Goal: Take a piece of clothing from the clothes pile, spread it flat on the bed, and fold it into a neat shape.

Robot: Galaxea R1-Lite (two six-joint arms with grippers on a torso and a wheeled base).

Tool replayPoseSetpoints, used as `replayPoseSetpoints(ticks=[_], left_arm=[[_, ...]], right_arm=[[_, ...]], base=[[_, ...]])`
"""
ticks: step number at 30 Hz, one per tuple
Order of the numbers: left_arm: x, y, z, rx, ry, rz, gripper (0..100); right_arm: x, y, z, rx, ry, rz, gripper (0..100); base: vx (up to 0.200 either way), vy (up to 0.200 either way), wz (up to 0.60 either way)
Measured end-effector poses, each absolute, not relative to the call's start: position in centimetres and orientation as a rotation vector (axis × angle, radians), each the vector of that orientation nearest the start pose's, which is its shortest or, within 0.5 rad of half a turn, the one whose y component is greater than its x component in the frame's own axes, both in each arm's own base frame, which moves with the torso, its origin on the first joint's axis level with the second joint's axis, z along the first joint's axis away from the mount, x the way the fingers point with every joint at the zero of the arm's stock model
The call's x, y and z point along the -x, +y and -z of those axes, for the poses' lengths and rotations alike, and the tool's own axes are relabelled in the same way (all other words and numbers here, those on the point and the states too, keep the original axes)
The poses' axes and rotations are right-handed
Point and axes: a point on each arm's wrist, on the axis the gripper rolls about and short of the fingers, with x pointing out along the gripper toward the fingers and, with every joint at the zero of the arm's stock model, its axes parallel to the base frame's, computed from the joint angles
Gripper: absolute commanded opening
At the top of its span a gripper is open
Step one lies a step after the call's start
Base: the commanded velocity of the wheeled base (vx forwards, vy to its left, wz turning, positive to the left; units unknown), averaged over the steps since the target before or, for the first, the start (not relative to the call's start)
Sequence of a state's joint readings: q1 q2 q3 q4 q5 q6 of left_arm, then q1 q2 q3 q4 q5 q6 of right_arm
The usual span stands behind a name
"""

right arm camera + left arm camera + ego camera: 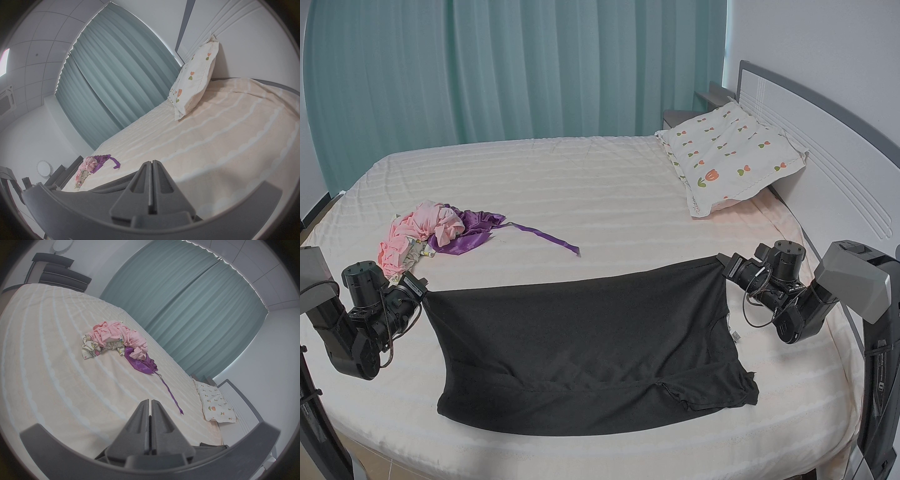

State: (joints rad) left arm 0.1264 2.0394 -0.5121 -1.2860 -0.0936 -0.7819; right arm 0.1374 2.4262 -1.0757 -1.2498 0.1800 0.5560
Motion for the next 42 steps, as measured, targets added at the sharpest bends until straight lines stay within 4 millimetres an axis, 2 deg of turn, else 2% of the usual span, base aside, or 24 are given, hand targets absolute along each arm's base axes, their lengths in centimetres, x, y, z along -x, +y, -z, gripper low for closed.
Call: replayPoseSetpoints(ticks=[11,21,28,37,42], left_arm=[[-31.1,4.3,-8.3,0.804,0.178,-0.130,0],[-31.1,4.4,-8.0,0.792,0.186,-0.133,0],[-30.7,4.6,-7.0,0.765,0.225,-0.151,0],[-29.1,4.6,-5.7,0.736,0.308,-0.145,0],[-28.2,4.5,-4.9,0.733,0.360,-0.145,0]], right_arm=[[-44.5,7.1,-4.2,-0.551,0.146,-0.298,0],[-44.7,7.5,-4.1,-0.549,0.183,-0.296,0],[-43.2,6.7,-3.6,-0.549,0.231,-0.276,0],[-40.9,5.9,-3.6,-0.543,0.287,-0.278,0],[-39.5,5.5,-3.0,-0.520,0.324,-0.286,0]], base=[[0.000,0.000,0.00],[0.000,0.000,0.00],[0.000,0.000,0.00],[0.000,0.000,0.00],[0.000,0.000,0.00]])
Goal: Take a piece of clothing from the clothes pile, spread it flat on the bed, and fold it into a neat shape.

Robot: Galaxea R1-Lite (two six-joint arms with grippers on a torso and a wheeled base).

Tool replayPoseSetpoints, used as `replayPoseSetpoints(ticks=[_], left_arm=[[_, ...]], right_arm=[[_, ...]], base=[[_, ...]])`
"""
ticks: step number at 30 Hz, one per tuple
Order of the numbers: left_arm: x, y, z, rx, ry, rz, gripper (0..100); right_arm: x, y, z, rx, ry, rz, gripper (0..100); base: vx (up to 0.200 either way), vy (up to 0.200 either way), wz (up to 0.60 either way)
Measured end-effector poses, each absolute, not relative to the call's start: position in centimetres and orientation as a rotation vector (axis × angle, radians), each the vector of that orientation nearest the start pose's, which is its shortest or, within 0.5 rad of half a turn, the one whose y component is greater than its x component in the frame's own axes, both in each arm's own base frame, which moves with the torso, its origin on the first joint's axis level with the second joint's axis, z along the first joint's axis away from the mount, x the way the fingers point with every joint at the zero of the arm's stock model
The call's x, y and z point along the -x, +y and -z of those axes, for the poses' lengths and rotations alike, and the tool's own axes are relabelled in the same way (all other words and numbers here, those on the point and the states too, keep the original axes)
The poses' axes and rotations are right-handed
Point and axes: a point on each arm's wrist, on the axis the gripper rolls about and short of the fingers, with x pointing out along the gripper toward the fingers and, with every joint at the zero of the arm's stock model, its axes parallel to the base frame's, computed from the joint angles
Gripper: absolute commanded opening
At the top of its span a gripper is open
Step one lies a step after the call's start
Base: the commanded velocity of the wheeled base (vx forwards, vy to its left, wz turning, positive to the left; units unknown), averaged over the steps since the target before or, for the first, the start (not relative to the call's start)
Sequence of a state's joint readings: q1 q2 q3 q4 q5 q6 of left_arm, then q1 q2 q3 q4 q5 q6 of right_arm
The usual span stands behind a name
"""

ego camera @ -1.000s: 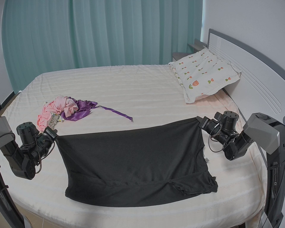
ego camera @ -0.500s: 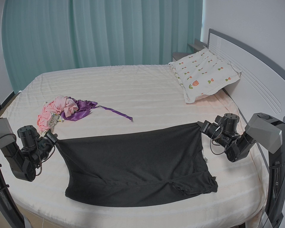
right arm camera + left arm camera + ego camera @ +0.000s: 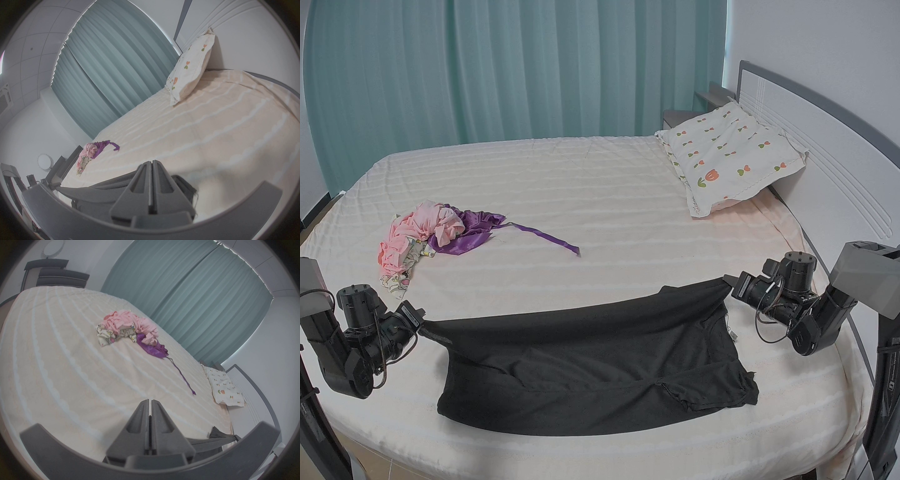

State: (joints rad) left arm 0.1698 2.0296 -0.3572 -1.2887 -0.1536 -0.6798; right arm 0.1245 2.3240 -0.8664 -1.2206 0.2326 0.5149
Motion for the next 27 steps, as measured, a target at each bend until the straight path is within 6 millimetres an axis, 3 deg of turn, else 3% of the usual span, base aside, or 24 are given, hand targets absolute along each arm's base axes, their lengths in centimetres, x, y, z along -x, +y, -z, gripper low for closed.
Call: replayPoseSetpoints(ticks=[16,27], left_arm=[[-26.3,4.0,-1.4,0.719,0.540,-0.144,0],[-25.8,3.9,0.1,0.689,0.494,-0.120,0]], right_arm=[[-35.1,4.3,0.2,-0.440,0.441,-0.314,0],[-33.4,4.2,2.5,-0.399,0.479,-0.319,0]], base=[[0.000,0.000,0.00],[0.000,0.000,0.00]])
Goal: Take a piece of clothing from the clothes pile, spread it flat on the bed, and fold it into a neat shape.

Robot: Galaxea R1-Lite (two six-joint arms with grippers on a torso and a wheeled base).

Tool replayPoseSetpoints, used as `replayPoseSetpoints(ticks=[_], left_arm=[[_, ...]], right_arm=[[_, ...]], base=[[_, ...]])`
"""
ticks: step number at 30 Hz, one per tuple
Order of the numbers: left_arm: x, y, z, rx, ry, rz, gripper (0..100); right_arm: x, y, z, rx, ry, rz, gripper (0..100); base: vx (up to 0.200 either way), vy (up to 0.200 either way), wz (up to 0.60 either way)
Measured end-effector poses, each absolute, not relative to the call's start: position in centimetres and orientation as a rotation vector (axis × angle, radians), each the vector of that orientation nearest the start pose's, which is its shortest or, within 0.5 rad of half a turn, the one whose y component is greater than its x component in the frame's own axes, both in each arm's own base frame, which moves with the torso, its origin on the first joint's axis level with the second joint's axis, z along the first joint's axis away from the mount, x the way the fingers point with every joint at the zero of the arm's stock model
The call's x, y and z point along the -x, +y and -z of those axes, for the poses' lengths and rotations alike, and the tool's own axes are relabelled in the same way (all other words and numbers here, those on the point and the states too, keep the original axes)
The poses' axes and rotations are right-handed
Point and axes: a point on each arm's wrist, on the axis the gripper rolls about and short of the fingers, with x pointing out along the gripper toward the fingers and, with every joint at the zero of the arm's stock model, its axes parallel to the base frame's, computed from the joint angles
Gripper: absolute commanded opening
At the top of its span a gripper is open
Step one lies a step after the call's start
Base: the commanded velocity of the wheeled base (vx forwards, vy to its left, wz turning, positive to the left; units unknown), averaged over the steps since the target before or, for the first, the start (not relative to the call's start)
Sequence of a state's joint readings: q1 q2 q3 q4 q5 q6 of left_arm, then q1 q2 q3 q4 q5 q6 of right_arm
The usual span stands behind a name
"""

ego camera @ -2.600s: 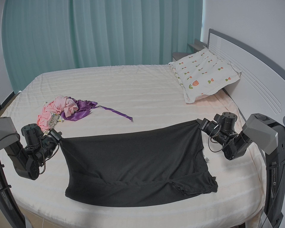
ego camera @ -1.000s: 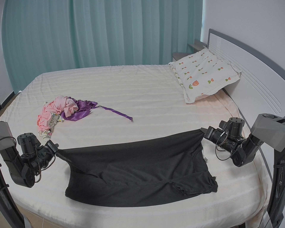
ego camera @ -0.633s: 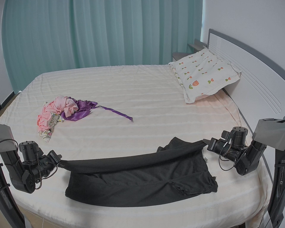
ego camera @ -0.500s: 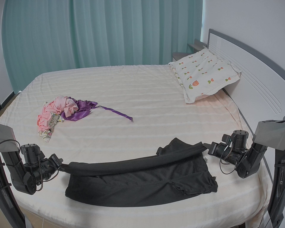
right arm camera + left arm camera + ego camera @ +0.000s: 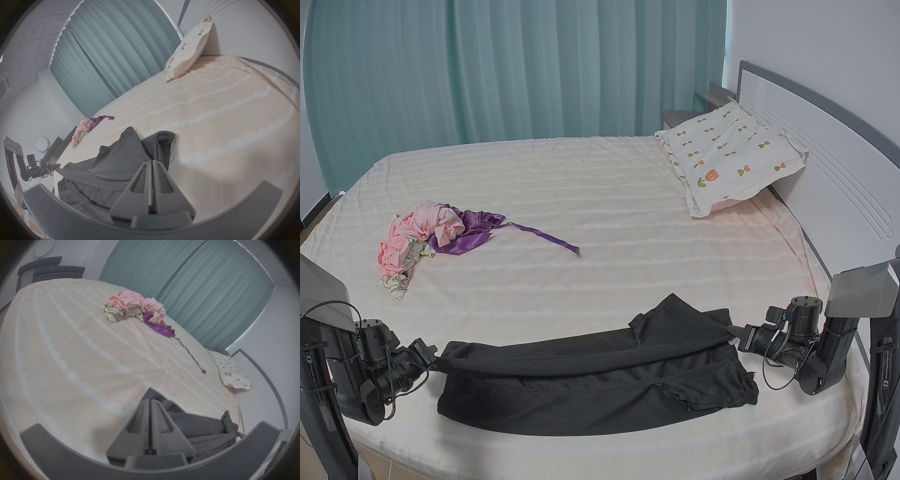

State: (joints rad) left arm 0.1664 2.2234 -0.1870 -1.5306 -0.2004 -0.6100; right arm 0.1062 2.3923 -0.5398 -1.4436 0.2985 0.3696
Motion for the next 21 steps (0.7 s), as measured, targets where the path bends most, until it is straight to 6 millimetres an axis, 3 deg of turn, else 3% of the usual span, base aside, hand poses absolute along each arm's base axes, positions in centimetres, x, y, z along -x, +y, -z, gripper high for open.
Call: replayPoseSetpoints(ticks=[6,12,13,14,15,21], left_arm=[[-24.9,3.7,2.1,0.681,0.582,-0.140,0],[-24.8,3.7,2.6,0.684,0.606,-0.147,0],[-24.8,3.7,2.7,0.685,0.607,-0.147,0],[-24.8,3.7,2.7,0.684,0.609,-0.147,0],[-24.8,3.6,2.7,0.684,0.610,-0.148,100],[-24.7,3.6,2.8,0.686,0.616,-0.150,100]], right_arm=[[-32.7,4.3,3.2,-0.394,0.514,-0.319,0],[-32.3,4.4,3.5,-0.389,0.525,-0.320,0],[-32.3,4.4,3.5,-0.389,0.527,-0.320,100],[-32.2,4.4,3.6,-0.389,0.531,-0.321,100],[-32.1,4.4,3.6,-0.389,0.534,-0.321,100],[-31.9,4.3,3.6,-0.391,0.534,-0.319,100]], base=[[0.000,0.000,0.00],[0.000,0.000,0.00],[0.000,0.000,0.00],[0.000,0.000,0.00],[0.000,0.000,0.00],[0.000,0.000,0.00]])
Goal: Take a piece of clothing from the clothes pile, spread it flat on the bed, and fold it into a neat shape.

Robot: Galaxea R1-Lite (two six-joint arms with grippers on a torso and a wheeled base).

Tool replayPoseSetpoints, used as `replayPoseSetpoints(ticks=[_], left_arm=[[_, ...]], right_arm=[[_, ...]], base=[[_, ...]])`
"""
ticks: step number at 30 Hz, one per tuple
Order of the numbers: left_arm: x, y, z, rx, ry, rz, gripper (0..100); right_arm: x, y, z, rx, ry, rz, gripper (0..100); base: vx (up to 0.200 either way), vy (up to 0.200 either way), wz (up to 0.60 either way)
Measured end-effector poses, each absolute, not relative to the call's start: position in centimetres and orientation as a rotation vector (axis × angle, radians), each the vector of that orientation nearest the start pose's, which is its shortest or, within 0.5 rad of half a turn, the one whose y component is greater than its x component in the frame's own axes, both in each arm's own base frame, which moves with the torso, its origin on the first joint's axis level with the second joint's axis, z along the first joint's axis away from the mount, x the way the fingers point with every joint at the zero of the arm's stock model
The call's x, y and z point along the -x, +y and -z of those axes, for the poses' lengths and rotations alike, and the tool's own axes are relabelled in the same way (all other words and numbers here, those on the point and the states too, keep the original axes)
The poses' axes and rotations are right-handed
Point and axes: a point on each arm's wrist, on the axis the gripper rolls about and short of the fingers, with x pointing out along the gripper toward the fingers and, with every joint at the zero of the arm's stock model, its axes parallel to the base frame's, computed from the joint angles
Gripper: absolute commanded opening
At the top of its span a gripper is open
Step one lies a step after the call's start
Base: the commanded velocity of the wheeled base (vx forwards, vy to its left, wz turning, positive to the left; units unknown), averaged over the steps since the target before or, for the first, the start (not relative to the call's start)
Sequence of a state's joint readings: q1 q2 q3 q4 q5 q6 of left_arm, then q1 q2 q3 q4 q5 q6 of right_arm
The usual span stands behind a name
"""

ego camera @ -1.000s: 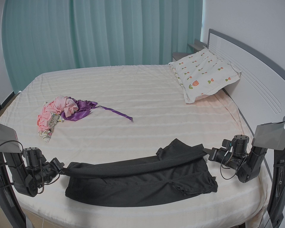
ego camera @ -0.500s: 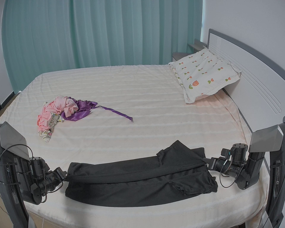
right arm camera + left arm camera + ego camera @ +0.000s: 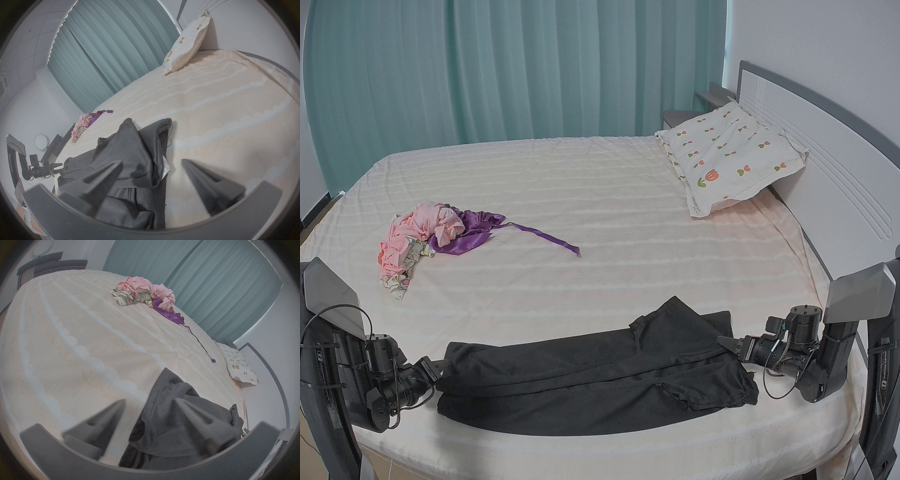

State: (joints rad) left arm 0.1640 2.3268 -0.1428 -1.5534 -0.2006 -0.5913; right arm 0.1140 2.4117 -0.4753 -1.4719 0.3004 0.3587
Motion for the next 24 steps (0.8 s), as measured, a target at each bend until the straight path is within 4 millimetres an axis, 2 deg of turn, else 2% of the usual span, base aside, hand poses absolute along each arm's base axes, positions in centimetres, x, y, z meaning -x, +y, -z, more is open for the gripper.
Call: replayPoseSetpoints(ticks=[7,14,19,24], left_arm=[[-24.1,3.9,2.1,0.695,0.600,-0.160,100],[-23.7,4.8,-0.5,0.774,0.505,-0.139,100],[-23.7,4.9,-2.2,0.802,0.438,-0.120,100],[-24.3,4.0,-3.0,0.898,0.398,-0.116,100]], right_arm=[[-31.5,3.6,2.0,-0.411,0.474,-0.314,100],[-31.2,3.1,-0.4,-0.434,0.433,-0.304,100],[-31.9,4.2,-1.5,-0.438,0.498,-0.319,100],[-33.6,6.4,-2.5,-0.428,0.550,-0.364,100]], base=[[0.000,0.000,0.00],[0.000,0.000,0.00],[0.000,0.000,0.00],[0.000,0.000,0.00]])
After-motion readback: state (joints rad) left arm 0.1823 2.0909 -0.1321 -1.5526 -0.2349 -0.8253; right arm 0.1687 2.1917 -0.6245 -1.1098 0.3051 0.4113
